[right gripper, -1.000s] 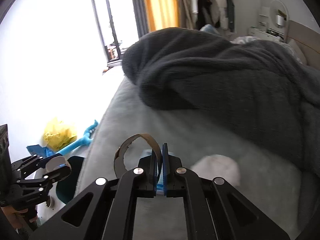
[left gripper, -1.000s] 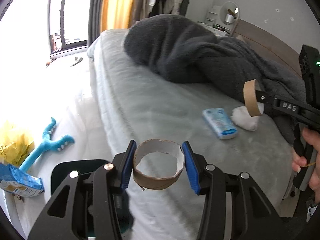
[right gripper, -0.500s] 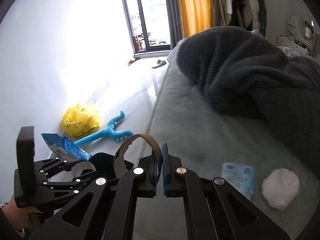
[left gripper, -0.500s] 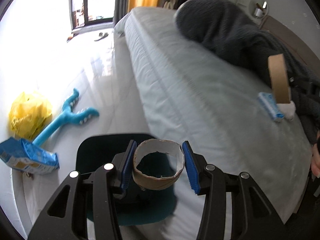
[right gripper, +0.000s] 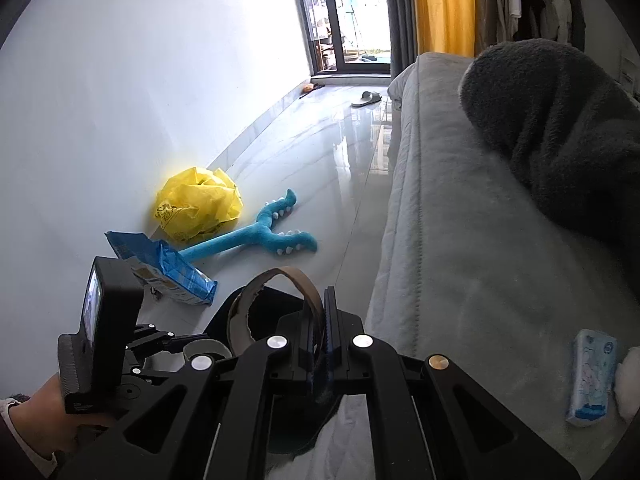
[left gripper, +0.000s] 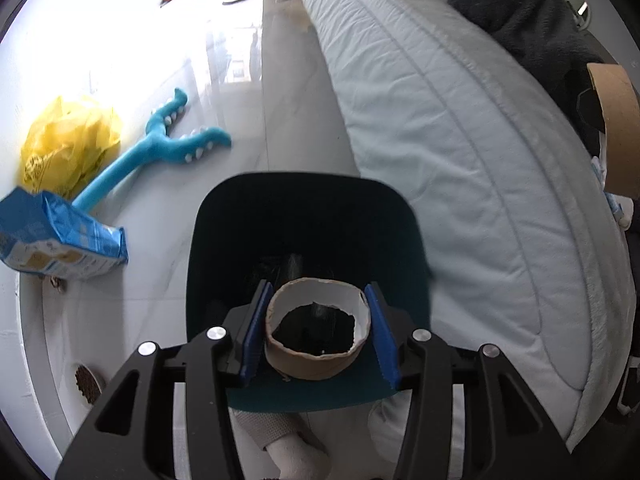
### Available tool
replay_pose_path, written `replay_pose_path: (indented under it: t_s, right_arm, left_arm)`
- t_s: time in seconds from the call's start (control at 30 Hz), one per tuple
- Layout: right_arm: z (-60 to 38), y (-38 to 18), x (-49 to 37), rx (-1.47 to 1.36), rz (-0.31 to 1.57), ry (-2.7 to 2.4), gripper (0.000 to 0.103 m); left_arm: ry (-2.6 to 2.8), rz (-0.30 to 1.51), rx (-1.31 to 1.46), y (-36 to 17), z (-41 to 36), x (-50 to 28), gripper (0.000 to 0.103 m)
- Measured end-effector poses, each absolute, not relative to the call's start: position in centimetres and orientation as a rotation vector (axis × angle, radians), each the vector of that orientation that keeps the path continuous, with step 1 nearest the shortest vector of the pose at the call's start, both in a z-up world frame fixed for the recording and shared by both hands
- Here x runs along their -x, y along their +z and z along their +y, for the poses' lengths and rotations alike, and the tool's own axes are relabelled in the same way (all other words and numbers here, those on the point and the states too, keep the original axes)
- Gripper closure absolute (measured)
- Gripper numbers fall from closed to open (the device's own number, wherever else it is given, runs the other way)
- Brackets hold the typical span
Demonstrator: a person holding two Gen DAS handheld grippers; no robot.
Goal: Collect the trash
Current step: 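Open both grippers over the bin to drop the tape rolls, then move both grippers back over the bed toward the wipes pack and tissue ball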
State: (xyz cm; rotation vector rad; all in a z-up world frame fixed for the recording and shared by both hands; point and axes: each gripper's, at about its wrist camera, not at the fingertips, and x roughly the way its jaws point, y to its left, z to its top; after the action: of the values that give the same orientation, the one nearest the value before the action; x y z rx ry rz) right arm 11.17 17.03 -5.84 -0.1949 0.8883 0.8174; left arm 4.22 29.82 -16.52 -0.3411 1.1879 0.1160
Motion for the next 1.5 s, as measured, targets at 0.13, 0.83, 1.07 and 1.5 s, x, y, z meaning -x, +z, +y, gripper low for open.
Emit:
replay_pose_path:
  t_s: [0.13,0.83,1.07,1.5]
  right_arm:
    - [19.2,-7.3,-10.8,0.223,0.924,0.832,0.099]
    - [25.4,-18.6,-9.7,0.285,1.253,0.839,0.098]
    - [25.8,-20.8,-9.3,0.313,1.308,0.813,0.049]
    - [25.3,-19.5,-9.0,0.31,1.275,0.815,0.022]
  left_arm:
    - [0.134,1.19,0.353,-16.4,31.0,-3.4,0.04]
    - [0.198,0.907,0.35,-11.0,35.9,-0.9,0.03]
    - [0.216,0.844,0.316,-9.5,36.3,-0.3,0.03]
    - [0.24,0.685,0.297,-5.2,36.4,0.8,0.02]
